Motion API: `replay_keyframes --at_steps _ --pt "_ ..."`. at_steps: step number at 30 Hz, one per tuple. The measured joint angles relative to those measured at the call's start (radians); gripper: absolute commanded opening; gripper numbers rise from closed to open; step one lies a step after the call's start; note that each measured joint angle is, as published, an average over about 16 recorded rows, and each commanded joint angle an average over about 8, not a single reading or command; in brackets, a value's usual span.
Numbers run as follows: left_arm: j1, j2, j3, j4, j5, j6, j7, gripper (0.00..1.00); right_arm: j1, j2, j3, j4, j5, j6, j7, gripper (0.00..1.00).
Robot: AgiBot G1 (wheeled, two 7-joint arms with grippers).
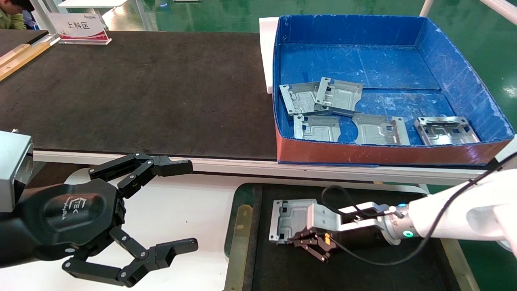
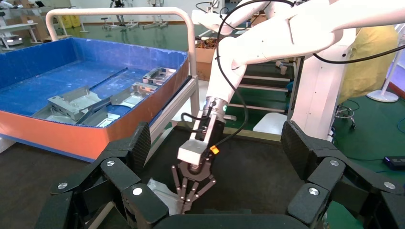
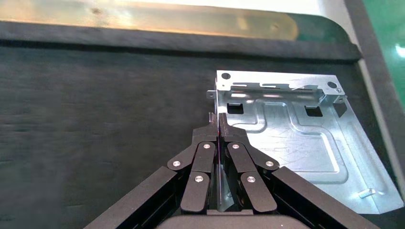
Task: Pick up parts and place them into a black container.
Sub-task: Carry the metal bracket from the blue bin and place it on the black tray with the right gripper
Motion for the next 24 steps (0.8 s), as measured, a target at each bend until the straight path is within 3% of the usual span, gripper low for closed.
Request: replay_keyframes --at_steps 9,24 --pt "0.0 0.0 0.0 0.0 0.0 0.0 0.0 1.0 -0.005 -0.03 0.002 -0.008 0.003 0.053 0.002 0.0" --pt "0.0 0.0 0.0 0.0 0.0 0.0 0.0 1.0 -0.014 -0.052 0.003 -0.003 0.005 0.055 0.004 0.0"
